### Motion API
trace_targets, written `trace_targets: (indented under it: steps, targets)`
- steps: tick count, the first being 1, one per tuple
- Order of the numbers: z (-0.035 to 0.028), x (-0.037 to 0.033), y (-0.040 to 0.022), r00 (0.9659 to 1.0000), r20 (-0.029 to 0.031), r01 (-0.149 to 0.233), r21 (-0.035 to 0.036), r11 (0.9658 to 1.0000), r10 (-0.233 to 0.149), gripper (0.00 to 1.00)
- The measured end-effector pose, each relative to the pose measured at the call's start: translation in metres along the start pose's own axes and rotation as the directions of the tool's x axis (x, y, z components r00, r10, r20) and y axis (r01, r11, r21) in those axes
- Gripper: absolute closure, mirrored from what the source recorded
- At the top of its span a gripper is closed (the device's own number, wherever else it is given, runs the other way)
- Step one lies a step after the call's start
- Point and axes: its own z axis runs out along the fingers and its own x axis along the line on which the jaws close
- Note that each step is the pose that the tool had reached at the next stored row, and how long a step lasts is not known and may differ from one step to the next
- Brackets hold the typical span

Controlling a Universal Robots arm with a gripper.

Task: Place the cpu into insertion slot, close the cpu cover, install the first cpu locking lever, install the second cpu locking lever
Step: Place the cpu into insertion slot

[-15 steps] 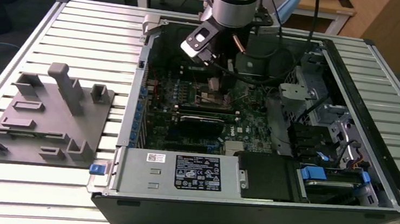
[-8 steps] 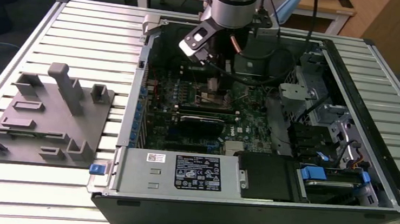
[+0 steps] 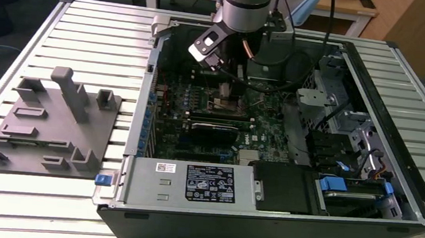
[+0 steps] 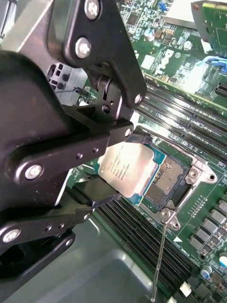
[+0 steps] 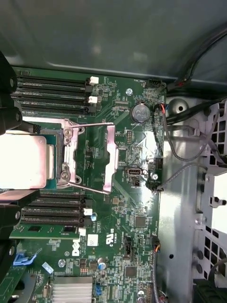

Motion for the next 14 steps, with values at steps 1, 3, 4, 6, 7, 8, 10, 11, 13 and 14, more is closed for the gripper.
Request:
trace_targets:
  steps: [1, 3, 4, 6, 7, 8, 10, 11, 13, 14]
  targets:
    - [0.0001, 0.0, 0.0, 1.0, 0.0001, 0.0, 0.0001, 1.0, 0.0, 0.46]
    - [0.0009, 0.0001, -0.0001, 1.0, 0.0, 0.0, 0.0, 1.0, 0.0, 0.46]
    - [0.0009, 0.0001, -0.0001, 1.0, -0.0001, 0.0, 0.0, 1.0, 0.0, 0.46]
    - [0.0013, 0.0001, -0.0001, 1.0, -0.0004, 0.0, -0.0002, 1.0, 0.0, 0.46]
    - [0.0018, 0.0001, -0.0002, 1.0, -0.0005, 0.0, -0.0002, 1.0, 0.0, 0.46]
    - [0.0023, 0.0001, -0.0002, 1.0, -0.0002, 0.0, -0.0001, 1.0, 0.0, 0.46]
    - [0.0028, 0.0, -0.0003, 1.0, 0.0003, 0.0, 0.0001, 1.0, 0.0, 0.46]
    - [0.0028, 0.0, -0.0003, 1.0, 0.0004, 0.0, 0.0002, 1.0, 0.0, 0.46]
    - [0.0035, 0.0001, -0.0004, 1.0, 0.0001, 0.0, -0.0001, 1.0, 0.0, 0.46]
    - [0.0041, 0.0001, -0.0006, 1.0, 0.0005, 0.0, -0.0001, 1.0, 0.0, 0.46]
